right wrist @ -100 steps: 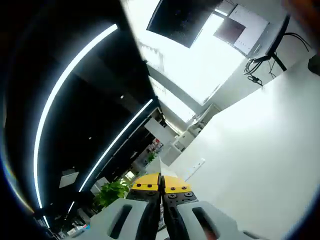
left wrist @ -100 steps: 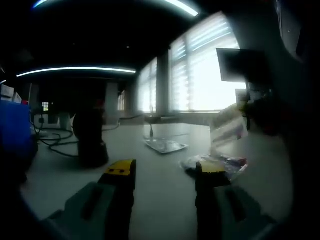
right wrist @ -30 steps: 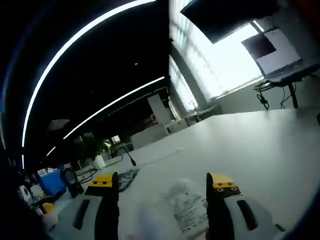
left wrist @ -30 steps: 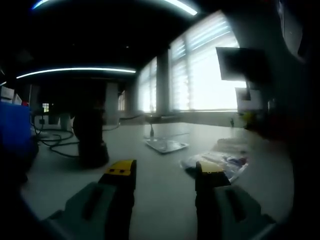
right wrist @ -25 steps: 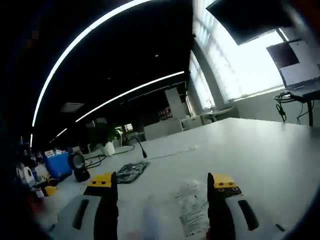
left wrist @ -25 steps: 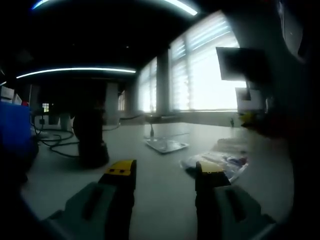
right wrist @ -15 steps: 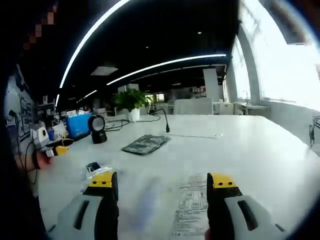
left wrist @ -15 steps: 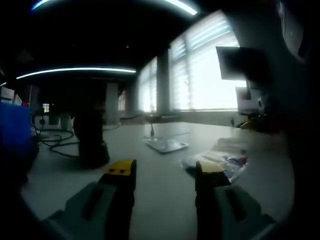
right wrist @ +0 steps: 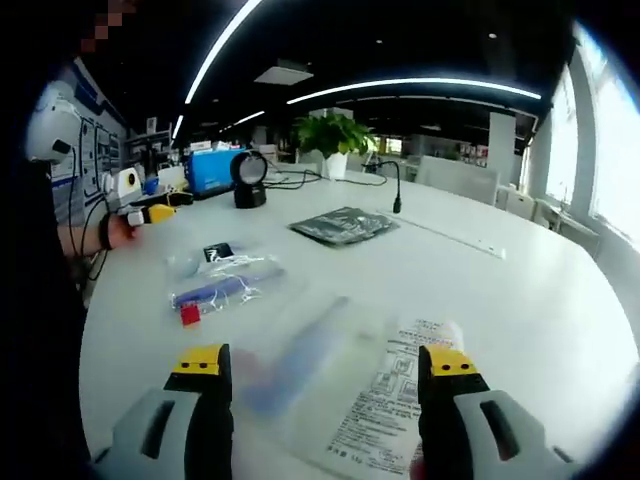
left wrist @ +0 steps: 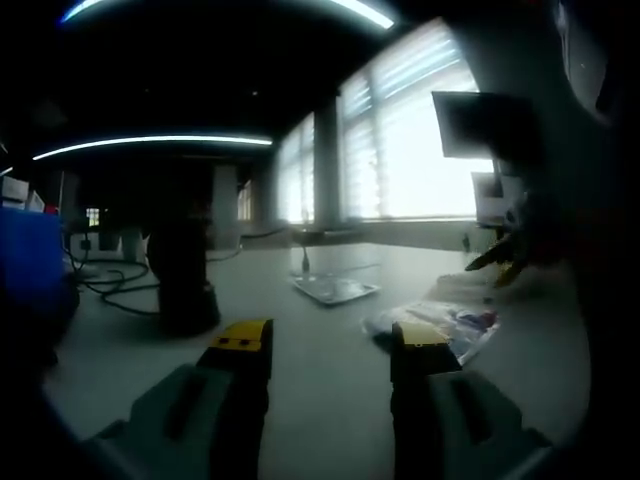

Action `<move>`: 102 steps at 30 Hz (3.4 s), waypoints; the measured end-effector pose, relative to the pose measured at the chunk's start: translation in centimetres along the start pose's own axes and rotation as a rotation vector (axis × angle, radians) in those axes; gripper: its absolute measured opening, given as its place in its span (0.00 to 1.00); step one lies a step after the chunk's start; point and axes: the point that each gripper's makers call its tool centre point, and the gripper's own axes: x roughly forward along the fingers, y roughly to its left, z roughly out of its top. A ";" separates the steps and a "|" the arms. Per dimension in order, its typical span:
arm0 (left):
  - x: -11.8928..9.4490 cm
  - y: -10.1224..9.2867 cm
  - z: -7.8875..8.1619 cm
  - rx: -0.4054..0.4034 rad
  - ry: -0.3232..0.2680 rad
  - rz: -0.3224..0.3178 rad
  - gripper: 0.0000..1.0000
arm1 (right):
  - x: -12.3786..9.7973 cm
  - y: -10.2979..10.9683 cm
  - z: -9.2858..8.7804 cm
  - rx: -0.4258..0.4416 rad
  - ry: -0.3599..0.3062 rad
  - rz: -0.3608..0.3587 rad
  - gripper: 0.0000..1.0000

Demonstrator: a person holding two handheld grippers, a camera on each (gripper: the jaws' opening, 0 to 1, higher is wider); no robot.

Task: Clip sheet goods on table flip sheet goods clip sheet goods scan sheet goods put sheet goods back to table

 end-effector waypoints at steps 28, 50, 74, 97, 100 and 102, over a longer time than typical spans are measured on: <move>0.0 0.1 0.1 -0.013 -0.008 -0.002 0.40 | 0.9 -0.7 -2.4 0.124 0.084 -0.191 0.72; 0.0 0.3 0.1 -0.016 -0.012 0.005 0.40 | 0.3 0.9 -2.0 0.174 0.071 -0.329 0.64; 0.0 0.2 0.1 -0.011 -0.006 0.008 0.39 | -1.8 -7.0 -0.4 0.102 0.050 -0.390 0.37; 0.0 0.2 0.1 -0.015 -0.006 0.009 0.39 | 0.6 -9.5 -2.0 0.226 0.100 -0.337 0.25; 0.0 0.3 0.1 -0.016 -0.006 0.011 0.39 | 0.7 -9.3 -2.2 0.229 0.115 -0.336 0.24; 0.0 0.3 0.1 -0.016 -0.006 0.012 0.39 | 0.8 -9.2 -2.4 0.220 0.134 -0.340 0.23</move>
